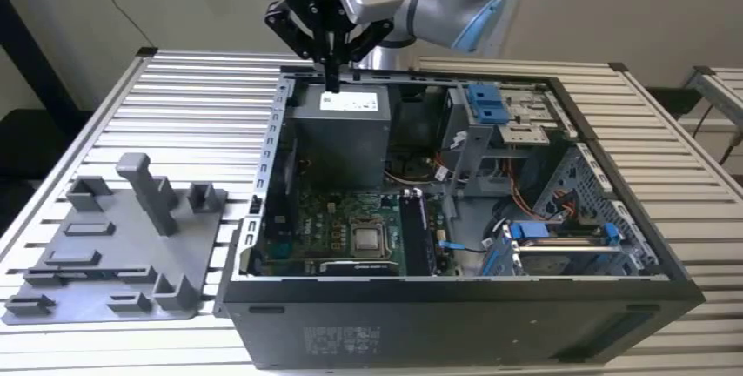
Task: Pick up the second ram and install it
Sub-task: 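Reach for the second ram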
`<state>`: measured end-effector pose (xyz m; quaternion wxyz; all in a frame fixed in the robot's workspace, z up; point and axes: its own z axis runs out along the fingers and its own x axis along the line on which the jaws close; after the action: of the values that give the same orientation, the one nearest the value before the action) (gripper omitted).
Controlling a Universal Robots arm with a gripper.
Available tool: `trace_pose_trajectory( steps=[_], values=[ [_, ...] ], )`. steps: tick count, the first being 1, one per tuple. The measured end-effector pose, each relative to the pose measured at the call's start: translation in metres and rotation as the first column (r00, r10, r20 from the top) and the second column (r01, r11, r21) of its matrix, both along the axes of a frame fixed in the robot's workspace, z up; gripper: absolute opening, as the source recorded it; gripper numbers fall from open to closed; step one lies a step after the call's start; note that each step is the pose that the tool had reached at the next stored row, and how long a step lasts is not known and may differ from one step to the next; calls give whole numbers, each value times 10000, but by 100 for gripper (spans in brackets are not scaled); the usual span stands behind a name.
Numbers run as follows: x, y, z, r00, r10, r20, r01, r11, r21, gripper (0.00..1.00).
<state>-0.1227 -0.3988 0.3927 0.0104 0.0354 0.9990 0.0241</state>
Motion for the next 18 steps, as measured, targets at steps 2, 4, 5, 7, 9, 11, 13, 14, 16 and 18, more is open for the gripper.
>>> trace_pose_trajectory(
  steps=[2,4,5,7,9,11,13,14,16,18],
  values=[
    [-3,0,0,10000,1,0,-1,10000,-1,11],
    [-9,0,0,10000,0,0,0,10000,0,11],
    [-13,0,0,10000,-1,0,1,10000,-1,11],
    [-23,-1,-1,10000,1,0,-1,10000,0,11],
    [-34,-1,-2,10000,1,0,-1,10000,-1,11],
    [-45,-2,-3,10000,1,0,-1,10000,0,11],
    [-64,-2,-3,10000,1,-2,-1,10000,-1,11],
    [-79,-3,-3,10000,1,-1,-1,10000,-1,11],
    [-106,-4,-4,10000,1,-1,-1,10000,-1,11],
    [-132,-5,-4,10000,0,0,0,10000,-1,11]
  ],
)
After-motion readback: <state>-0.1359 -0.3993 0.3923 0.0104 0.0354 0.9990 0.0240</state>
